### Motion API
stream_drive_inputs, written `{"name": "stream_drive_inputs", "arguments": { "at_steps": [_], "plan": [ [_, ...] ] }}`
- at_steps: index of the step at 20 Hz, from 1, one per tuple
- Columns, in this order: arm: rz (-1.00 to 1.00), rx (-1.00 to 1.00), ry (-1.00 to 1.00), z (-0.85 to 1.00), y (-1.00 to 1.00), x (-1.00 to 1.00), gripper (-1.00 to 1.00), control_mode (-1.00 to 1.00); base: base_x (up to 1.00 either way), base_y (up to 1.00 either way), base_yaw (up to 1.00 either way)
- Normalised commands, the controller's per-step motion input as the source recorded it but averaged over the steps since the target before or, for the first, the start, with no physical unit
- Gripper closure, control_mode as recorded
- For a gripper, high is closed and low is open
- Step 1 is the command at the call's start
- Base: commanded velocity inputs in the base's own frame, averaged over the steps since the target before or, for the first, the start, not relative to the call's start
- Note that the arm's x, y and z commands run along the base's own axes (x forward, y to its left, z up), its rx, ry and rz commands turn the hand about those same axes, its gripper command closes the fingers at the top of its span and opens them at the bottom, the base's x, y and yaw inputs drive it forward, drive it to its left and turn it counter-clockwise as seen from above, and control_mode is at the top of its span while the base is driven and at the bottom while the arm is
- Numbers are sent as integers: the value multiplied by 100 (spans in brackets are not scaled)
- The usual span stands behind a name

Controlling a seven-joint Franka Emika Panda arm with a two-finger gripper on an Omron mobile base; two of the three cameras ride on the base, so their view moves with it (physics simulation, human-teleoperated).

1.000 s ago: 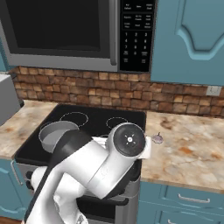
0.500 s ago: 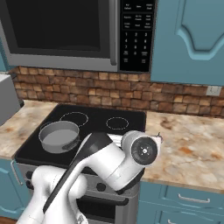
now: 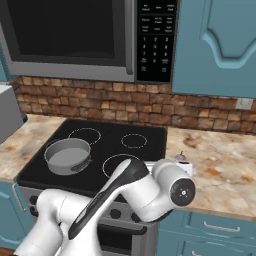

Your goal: Turn on the burner for the pot on the stove. Wait thirty seconds for the pot to heat up. Then add the garlic to the pot.

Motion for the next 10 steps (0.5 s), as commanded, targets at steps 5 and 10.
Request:
{"name": "stream_drive_inputs", "arguments": {
  "at_steps": [5,10],
  "plan": [
    [5,-1,-1,-5,-21,34,-100,-100,0,0,0],
    [0,0,10,0,-24,30,-100,-100,0,0,0]
  ]
}}
